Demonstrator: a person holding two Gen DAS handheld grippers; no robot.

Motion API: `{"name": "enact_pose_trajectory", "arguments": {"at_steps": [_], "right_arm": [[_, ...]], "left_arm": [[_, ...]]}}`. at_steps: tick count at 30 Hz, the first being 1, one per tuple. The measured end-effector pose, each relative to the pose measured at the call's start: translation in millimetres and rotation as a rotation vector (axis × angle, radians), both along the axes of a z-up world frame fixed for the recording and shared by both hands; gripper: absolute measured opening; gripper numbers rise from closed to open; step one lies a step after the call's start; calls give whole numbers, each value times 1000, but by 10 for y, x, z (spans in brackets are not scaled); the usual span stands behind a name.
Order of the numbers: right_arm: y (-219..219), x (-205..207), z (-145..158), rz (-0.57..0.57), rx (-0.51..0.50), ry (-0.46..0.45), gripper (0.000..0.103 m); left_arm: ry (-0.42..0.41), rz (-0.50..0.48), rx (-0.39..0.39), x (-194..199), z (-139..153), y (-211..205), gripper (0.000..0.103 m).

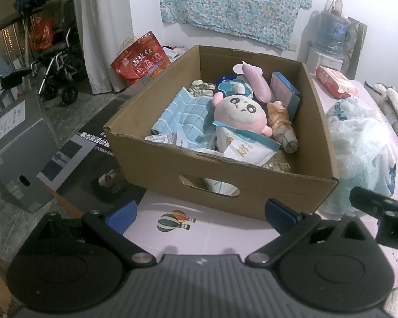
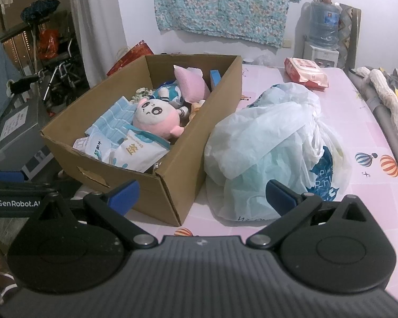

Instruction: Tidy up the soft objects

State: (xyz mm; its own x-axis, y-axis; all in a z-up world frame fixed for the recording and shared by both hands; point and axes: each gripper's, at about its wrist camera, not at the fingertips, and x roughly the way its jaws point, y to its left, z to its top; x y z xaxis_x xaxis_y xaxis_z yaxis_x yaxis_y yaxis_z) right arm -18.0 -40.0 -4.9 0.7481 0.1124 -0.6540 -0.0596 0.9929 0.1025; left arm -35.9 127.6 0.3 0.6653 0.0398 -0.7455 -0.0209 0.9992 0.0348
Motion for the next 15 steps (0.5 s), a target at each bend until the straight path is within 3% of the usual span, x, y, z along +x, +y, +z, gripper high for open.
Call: {"name": "enact_pose_trajectory", "arguments": {"at_steps": [15], "right_arm": [[-2, 3, -17, 0, 2, 2, 102]], "left_arm": [[1, -1, 2, 7, 6, -8, 103]]}}
